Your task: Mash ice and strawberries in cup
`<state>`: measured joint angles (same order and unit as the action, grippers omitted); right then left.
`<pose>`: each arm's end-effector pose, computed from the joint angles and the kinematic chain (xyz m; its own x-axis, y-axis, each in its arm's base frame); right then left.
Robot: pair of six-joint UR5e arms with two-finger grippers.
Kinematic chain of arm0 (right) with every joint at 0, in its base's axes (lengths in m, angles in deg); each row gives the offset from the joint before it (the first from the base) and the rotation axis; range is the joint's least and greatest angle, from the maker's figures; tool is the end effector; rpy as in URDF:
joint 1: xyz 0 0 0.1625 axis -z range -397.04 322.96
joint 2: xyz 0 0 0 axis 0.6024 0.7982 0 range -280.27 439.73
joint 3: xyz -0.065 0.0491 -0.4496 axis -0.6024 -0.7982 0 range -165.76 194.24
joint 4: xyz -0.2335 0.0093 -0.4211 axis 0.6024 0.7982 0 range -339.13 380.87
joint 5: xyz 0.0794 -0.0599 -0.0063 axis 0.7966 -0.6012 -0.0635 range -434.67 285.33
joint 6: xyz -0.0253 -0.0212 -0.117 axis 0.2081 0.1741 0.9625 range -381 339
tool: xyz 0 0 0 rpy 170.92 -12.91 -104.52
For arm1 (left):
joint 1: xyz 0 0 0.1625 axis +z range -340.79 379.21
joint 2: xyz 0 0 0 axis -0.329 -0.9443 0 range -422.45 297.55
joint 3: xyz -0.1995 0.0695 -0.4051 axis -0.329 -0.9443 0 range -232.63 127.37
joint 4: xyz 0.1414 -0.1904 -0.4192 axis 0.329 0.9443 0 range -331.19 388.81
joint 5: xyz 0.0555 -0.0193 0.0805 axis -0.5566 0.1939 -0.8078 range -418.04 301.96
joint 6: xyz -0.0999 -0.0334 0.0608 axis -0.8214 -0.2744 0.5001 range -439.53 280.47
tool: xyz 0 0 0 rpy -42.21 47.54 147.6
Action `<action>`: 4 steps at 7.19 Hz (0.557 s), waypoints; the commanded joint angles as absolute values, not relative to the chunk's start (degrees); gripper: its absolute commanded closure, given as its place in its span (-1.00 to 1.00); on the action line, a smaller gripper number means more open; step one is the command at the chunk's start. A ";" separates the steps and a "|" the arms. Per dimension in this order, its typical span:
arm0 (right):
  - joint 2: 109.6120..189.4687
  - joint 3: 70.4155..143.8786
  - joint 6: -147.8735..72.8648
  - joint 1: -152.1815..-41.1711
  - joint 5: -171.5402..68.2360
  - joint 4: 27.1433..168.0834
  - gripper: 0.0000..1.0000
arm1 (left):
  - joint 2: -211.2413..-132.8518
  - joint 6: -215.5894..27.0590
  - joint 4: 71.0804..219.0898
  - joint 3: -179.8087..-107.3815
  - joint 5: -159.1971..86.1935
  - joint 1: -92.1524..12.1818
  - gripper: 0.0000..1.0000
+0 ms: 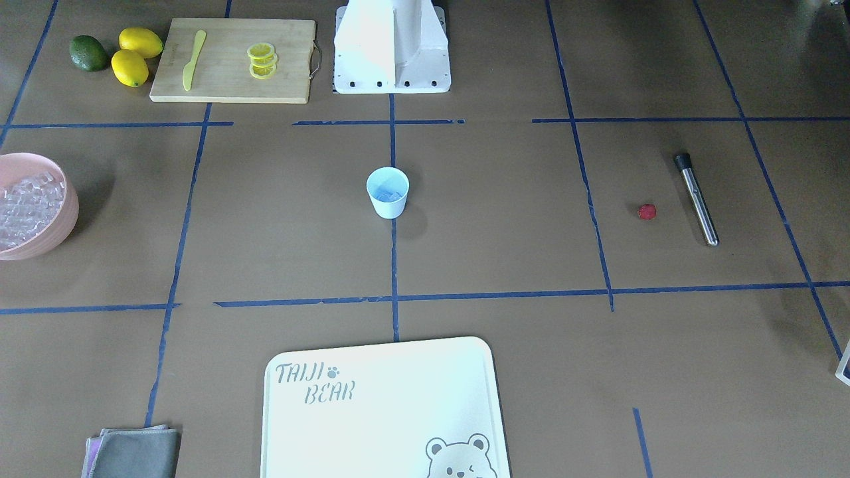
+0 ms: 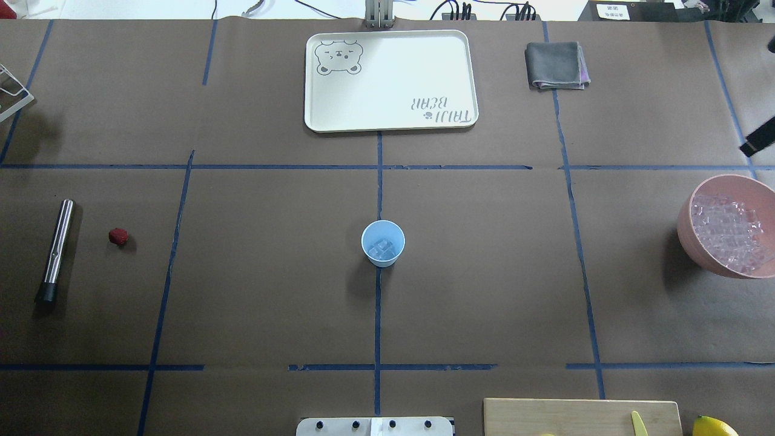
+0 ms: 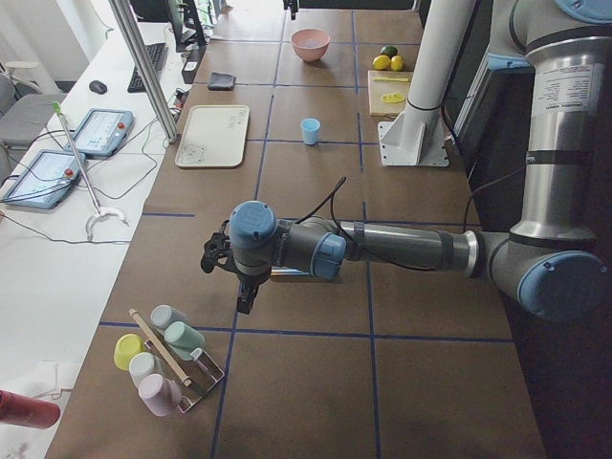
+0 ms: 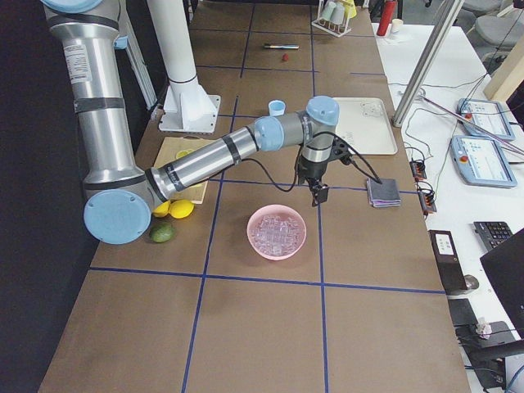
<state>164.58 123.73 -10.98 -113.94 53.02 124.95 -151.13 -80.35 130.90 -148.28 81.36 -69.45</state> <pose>-0.0735 -0.5756 0.5009 0.6951 -0.4507 0.5601 0.3491 0.8927 0.2851 -0.0276 -0.5697 0.6320 0.6458 0.2163 -0.7322 -0.0134 0.9621 0.2724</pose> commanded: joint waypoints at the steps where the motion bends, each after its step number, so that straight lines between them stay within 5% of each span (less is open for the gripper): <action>1: 174.00 123.58 1.37 -122.97 55.39 124.76 -0.98 | -150.96 -85.04 133.92 -148.51 81.45 -65.29 -1.00; 4: 178.87 123.58 1.06 -126.08 56.37 124.58 -0.98 | -151.31 -109.49 133.92 -156.82 75.77 -52.73 -1.00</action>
